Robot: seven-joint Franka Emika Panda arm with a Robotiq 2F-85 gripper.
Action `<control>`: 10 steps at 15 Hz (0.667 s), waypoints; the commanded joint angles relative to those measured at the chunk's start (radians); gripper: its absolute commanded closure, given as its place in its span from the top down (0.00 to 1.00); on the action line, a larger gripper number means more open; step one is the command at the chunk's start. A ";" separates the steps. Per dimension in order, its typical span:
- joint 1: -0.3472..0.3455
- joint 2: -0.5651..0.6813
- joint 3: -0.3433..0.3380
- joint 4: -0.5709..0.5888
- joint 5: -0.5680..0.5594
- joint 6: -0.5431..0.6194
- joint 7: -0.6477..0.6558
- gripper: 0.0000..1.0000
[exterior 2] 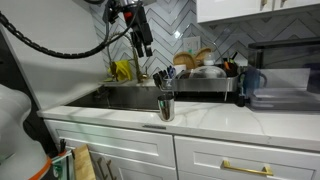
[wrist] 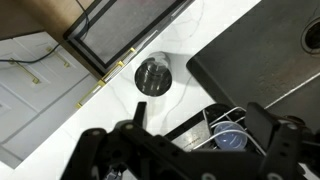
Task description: Rinse the cup
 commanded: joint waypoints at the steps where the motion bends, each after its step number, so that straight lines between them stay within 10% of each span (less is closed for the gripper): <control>1: 0.021 -0.020 0.034 0.027 -0.066 -0.053 0.001 1.00; 10: 0.055 -0.005 0.074 0.070 -0.076 -0.051 0.027 1.00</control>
